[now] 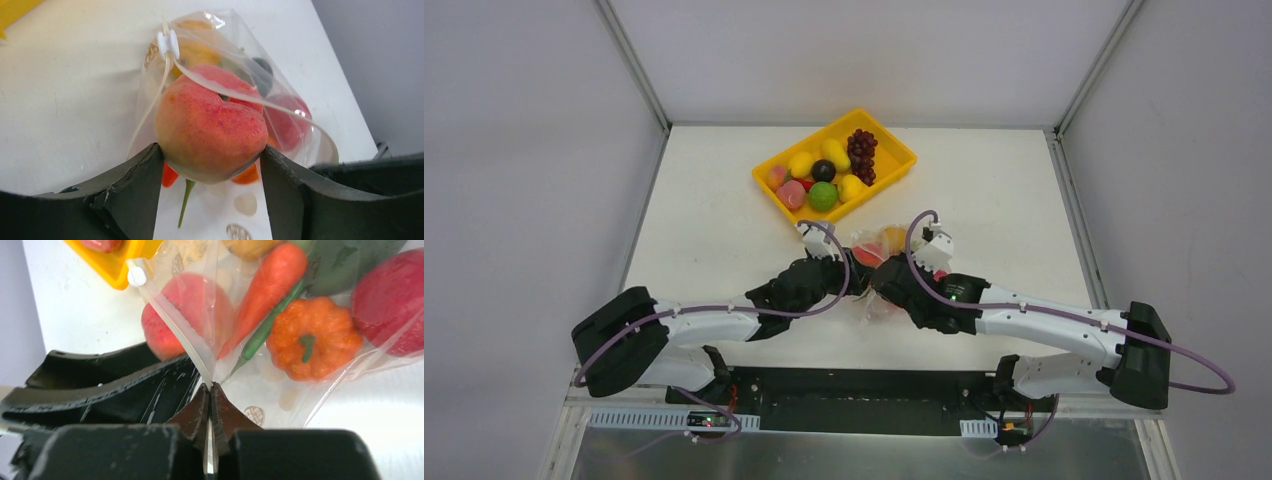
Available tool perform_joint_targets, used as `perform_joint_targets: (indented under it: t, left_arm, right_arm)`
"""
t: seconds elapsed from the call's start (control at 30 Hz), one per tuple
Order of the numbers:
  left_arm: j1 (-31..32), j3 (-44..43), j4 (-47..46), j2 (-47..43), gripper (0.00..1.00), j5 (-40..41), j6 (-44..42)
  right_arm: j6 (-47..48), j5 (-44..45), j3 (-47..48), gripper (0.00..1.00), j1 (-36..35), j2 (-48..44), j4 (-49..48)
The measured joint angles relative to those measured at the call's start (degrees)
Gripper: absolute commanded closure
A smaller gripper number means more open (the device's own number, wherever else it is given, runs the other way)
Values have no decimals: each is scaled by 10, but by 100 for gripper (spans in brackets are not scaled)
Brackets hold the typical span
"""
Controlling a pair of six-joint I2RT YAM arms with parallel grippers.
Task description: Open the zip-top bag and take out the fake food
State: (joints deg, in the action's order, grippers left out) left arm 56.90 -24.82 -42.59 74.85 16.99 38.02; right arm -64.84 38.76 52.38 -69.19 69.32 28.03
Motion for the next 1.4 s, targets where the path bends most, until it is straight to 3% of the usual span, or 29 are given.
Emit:
perform_joint_targets:
  t: [0.4, 0.63, 0.9, 1.07, 1.4]
  left_arm:
    - [0, -50, 304, -66, 76, -81, -14]
    - [-4, -94, 430, -179, 76, -147, -41]
    - [-95, -202, 540, -252, 74, -200, -60]
    - [-175, -264, 560, -188, 74, -229, -72]
    - [-271, -461, 471, 131, 72, -294, -28]
  right_arm:
    - [23, 42, 0, 100, 4, -5, 40]
    - [27, 50, -9, 100, 5, -5, 55]
    - [14, 49, -57, 100, 6, -5, 63]
    - [12, 41, -66, 100, 6, -15, 62]
    - [19, 18, -71, 100, 6, -38, 41]
